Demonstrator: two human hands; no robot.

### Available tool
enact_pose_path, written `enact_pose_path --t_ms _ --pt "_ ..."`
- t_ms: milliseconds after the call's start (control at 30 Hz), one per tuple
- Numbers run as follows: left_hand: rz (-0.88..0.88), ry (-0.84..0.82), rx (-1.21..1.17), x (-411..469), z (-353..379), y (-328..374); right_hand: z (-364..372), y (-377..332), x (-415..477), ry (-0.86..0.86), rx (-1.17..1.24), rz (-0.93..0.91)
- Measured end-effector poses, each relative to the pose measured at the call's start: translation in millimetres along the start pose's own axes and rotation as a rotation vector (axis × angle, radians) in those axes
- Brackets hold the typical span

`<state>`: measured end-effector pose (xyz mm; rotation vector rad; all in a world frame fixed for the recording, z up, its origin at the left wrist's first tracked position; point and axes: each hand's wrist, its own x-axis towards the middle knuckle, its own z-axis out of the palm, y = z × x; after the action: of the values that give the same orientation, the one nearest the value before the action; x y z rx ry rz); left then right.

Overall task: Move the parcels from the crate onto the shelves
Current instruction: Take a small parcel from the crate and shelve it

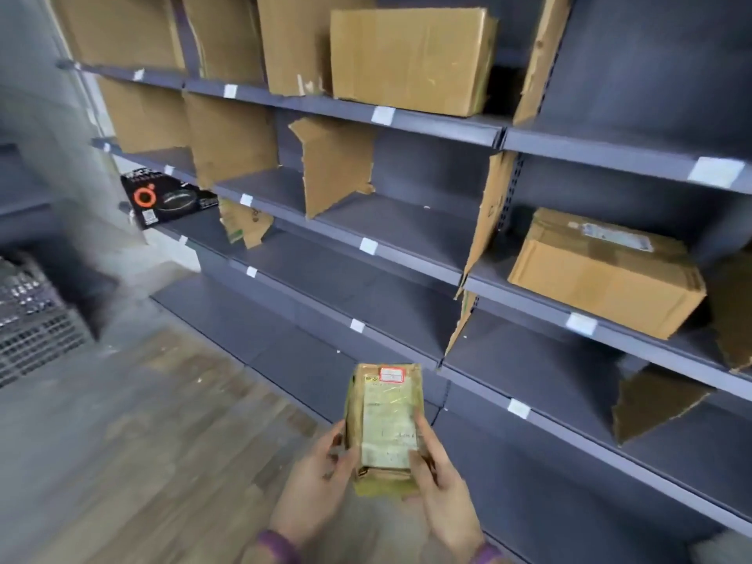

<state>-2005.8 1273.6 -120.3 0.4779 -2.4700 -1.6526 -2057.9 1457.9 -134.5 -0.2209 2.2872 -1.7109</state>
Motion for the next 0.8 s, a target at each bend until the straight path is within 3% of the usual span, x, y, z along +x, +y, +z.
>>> enact_pose_path --t_ms 433,800 --pt "-0.034 0.233 0.313 170.4 -112.6 -25.8 106.8 -65.0 213.5 -0.248 0.079 -0.042" --pt "-0.076 0.365 0.188 241.7 -174.1 -48.8 184.0 -94.3 303.9 -0.348 0.124 -0.03"
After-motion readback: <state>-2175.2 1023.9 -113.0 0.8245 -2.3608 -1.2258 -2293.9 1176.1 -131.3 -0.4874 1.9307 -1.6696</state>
